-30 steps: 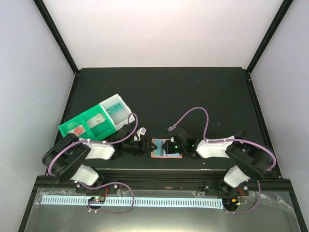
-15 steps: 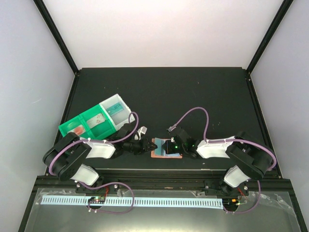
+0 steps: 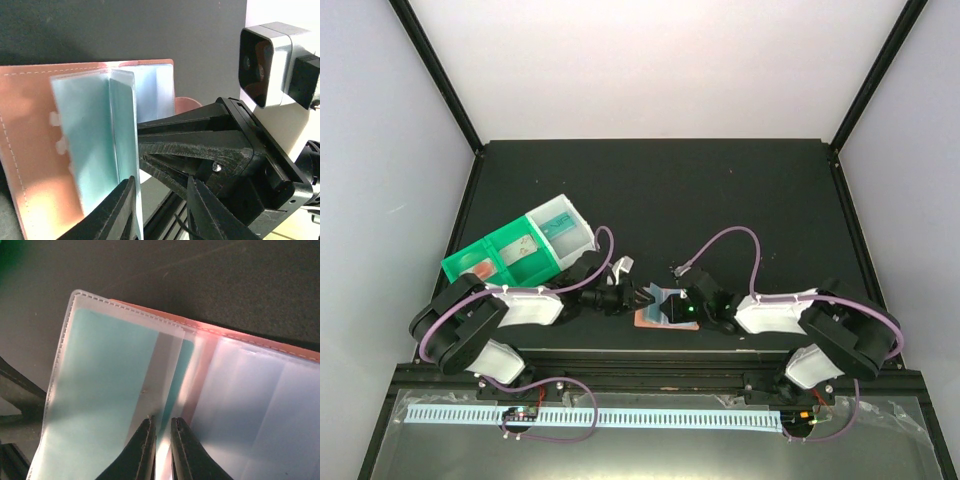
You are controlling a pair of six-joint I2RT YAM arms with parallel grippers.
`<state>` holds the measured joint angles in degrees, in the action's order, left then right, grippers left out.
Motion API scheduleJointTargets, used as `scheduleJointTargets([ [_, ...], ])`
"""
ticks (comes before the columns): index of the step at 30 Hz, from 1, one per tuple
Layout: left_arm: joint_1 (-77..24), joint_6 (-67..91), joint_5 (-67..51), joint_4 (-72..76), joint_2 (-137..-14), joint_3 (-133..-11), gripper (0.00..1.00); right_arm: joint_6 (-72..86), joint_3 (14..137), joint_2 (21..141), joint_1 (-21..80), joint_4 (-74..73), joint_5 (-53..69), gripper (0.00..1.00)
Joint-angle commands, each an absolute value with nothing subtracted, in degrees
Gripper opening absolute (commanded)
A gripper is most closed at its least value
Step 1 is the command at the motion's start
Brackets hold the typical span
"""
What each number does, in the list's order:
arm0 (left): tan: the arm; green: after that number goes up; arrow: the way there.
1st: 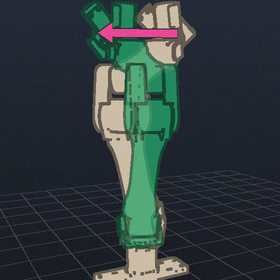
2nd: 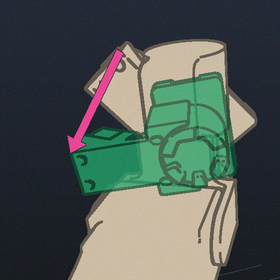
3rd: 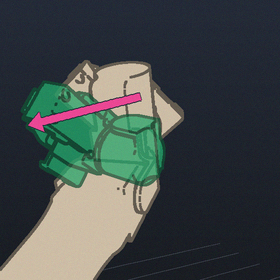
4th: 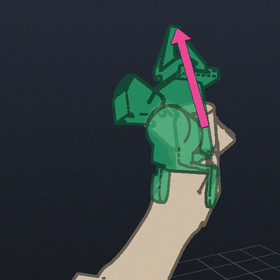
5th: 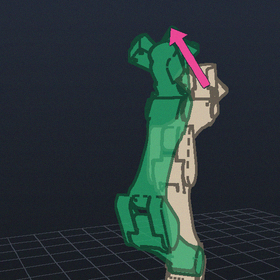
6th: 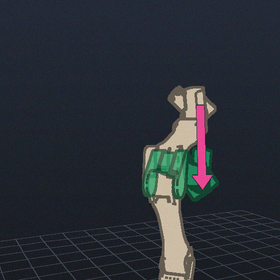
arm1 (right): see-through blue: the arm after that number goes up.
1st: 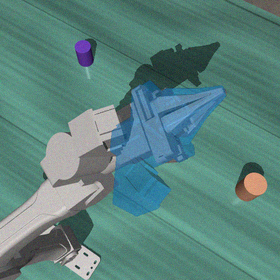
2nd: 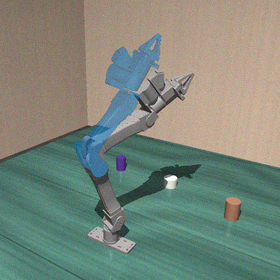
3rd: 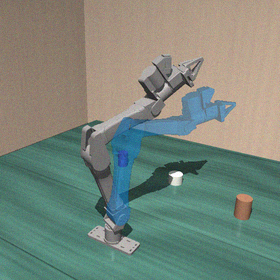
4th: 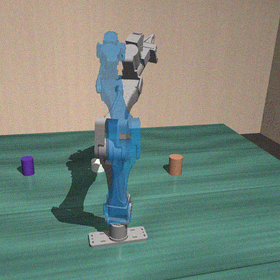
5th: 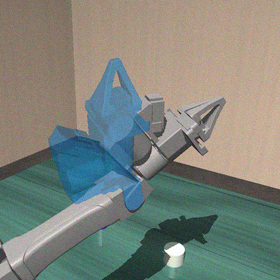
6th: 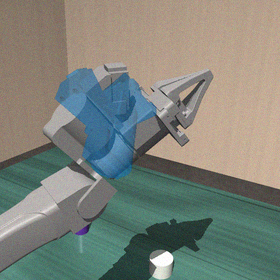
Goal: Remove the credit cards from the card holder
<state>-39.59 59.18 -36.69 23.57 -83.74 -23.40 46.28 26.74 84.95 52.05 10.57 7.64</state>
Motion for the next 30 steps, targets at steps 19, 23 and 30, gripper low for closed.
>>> scheduleJointTargets([
  [19, -42.1, 53.9, -32.4, 14.2, -84.9, -30.8, 0.04, 47.9, 27.7, 80.2, 52.3, 5.7, 4.8, 0.12],
  [23, -42.1, 49.6, -29.4, 5.8, -82.6, -33.5, 0.01, 48.3, 27.8, 78.2, 52.3, 3.7, 4.3, 0.13],
  [30, -42.0, 45.8, -28.2, -2.0, -82.2, -36.9, 0.02, 48.2, 28.4, 73.0, 52.2, -1.5, 1.9, 0.15],
])
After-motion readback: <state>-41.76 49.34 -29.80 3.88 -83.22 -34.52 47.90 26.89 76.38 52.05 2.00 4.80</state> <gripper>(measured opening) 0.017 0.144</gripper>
